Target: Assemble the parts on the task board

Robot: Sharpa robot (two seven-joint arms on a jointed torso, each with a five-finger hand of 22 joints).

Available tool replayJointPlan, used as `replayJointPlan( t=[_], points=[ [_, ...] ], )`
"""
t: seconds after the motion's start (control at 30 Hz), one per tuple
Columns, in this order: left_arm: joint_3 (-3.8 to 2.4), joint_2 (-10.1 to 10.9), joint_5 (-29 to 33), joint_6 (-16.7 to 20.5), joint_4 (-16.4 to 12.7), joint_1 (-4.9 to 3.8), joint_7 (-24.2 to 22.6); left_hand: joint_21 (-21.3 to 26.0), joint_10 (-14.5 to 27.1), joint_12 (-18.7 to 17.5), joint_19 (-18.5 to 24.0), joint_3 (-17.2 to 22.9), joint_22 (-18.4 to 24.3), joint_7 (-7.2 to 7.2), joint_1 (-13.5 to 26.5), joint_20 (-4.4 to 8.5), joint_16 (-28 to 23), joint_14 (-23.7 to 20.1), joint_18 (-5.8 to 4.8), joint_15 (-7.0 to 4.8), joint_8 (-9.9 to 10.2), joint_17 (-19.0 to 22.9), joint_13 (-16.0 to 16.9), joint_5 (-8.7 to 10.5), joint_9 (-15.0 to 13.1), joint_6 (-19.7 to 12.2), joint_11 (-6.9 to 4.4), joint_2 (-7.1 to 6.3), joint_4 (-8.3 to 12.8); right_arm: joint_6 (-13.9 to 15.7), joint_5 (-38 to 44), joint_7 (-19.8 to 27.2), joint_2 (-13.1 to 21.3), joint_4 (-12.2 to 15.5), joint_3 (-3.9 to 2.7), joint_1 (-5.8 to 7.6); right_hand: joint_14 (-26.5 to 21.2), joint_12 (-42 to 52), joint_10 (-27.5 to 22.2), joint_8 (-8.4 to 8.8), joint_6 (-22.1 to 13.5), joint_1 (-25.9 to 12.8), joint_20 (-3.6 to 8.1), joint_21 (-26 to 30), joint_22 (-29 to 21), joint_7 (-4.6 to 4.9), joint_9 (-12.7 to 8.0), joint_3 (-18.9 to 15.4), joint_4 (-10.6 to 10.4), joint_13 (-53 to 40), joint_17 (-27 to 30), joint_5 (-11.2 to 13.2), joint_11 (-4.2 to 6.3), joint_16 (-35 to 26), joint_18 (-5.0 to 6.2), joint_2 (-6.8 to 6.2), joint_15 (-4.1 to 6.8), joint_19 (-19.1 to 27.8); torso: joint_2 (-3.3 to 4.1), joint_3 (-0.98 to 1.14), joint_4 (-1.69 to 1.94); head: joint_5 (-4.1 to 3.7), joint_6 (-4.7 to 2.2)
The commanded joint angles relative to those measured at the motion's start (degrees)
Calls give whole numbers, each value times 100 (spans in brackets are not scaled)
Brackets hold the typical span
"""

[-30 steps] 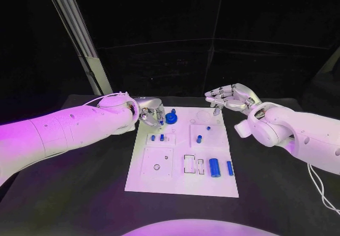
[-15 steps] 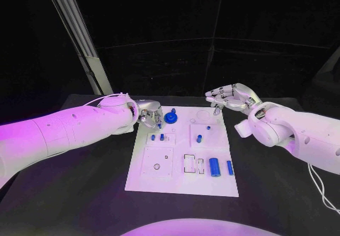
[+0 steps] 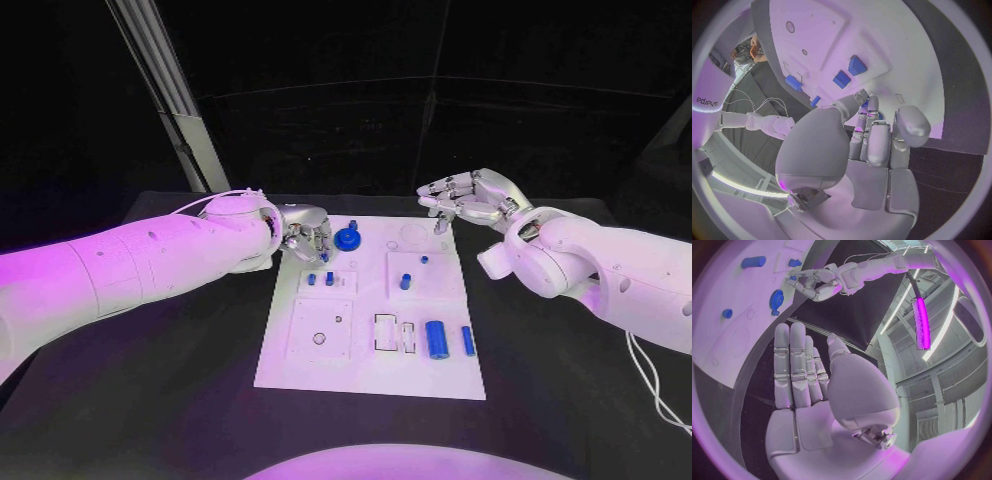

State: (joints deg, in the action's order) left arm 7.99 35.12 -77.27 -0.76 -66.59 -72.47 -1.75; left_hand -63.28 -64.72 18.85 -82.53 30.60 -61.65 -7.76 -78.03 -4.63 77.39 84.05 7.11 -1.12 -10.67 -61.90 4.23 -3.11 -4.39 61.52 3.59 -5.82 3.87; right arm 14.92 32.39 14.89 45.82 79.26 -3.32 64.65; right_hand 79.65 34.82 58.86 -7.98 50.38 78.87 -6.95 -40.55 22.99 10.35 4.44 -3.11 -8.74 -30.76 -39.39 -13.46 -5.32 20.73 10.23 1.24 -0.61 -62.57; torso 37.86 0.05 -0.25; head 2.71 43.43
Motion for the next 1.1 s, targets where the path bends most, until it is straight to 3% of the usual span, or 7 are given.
replayJointPlan(
  t=[0.03,0.67,1.1],
  points=[
    [16,-21,24,-117,4,6,55,16,-32,-33,25,-25,9,6,47,22,-33,102,-81,-13,15,9,-7,-2,2,43,0,4,-16,-39,7,51,-6,11,-2,10,22,31,-36,-22,-37,-14,4,34,-7,-11,3,-28,4,7,-8,-39,2,-21,28,55,-28,-55,3,1,1,2,3],
    [44,-68,23,-192,26,6,192,34,-21,-67,35,-47,21,-7,72,21,-38,95,-78,-10,45,26,-10,-1,8,28,10,-4,-18,-49,7,45,-10,4,-2,10,22,31,-36,-22,-37,-14,4,34,-7,-11,3,-28,4,7,-8,-39,2,-21,28,55,-28,-55,-1,-1,-1,-10,23],
    [48,-62,24,-225,39,5,314,83,178,-250,71,-192,34,-98,196,-42,-68,61,-75,71,431,145,-20,-2,77,-463,104,-161,-17,-45,8,36,-2,-6,-2,10,28,48,-45,-33,-40,-1,5,46,-14,-12,4,-41,-2,18,-14,-38,3,-31,29,63,-27,-64,-3,-2,1,-20,22]
  ],
)
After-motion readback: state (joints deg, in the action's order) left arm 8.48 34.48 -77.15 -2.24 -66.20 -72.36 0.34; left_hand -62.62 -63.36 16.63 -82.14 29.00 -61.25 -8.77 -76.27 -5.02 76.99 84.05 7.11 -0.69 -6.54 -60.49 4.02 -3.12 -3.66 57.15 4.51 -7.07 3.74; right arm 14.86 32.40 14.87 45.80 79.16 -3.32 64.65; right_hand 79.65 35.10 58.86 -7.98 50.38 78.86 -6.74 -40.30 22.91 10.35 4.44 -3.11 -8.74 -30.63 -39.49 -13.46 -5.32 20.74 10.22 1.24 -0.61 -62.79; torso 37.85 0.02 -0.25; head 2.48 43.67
